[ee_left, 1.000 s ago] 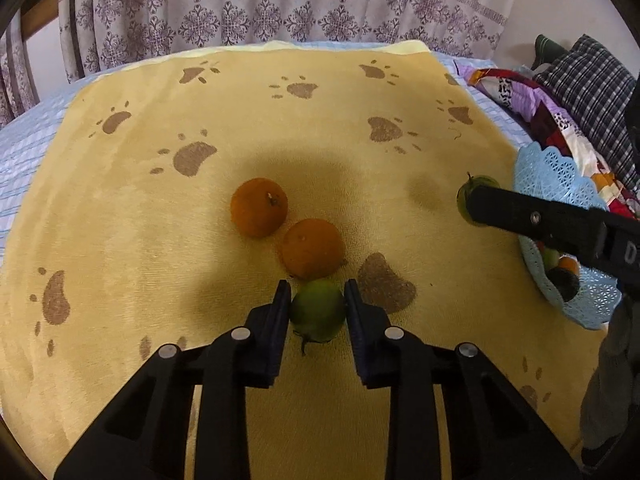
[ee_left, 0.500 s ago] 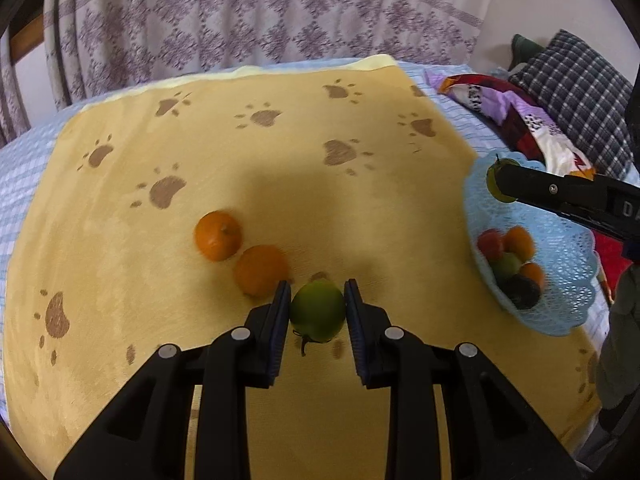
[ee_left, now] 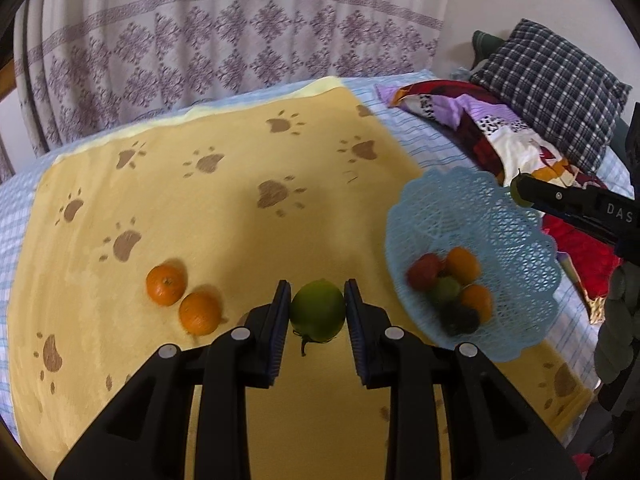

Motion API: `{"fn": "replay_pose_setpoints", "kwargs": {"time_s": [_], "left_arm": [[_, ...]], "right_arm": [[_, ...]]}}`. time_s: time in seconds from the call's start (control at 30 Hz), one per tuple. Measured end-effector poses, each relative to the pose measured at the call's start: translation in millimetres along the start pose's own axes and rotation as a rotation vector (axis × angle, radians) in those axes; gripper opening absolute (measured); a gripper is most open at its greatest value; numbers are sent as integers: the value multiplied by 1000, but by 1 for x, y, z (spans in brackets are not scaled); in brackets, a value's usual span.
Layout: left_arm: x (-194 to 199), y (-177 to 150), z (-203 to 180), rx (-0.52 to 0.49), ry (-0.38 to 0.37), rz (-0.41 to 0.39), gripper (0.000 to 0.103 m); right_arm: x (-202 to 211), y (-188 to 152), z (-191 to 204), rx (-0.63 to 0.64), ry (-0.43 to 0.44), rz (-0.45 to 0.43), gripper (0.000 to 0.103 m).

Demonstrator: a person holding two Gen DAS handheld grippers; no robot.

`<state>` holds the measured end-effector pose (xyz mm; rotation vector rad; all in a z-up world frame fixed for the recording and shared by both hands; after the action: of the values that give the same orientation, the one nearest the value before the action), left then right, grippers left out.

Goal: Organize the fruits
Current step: 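Carry both green tomatoes into the blue basket and open both tools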

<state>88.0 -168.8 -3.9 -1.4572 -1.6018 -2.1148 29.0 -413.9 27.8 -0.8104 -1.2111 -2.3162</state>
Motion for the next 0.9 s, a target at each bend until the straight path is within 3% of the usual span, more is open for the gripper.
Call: {"fn": "replay_pose_setpoints", "kwargs": {"time_s": [0.53, 0.9], "left_arm": [[7, 47, -70, -100, -59, -77, 28], [-13, 46, -121, -158, -131, -46, 28]], "right_arm": [[31, -12, -26, 59, -107, -86, 29], [33, -16, -48, -2, -94, -86, 29]]}}
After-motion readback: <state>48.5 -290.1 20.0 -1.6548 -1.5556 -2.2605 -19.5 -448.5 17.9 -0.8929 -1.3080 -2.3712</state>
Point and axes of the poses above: each gripper's, at about its wrist camera, not at the fingertips, and x roughly against the way its jaws point, z to its left, y to its top, the point moved 1 cm from there along -x, roughly the way its jaws point, and after that the axes turned 8 degrees about -x, right-handed, at the moved point
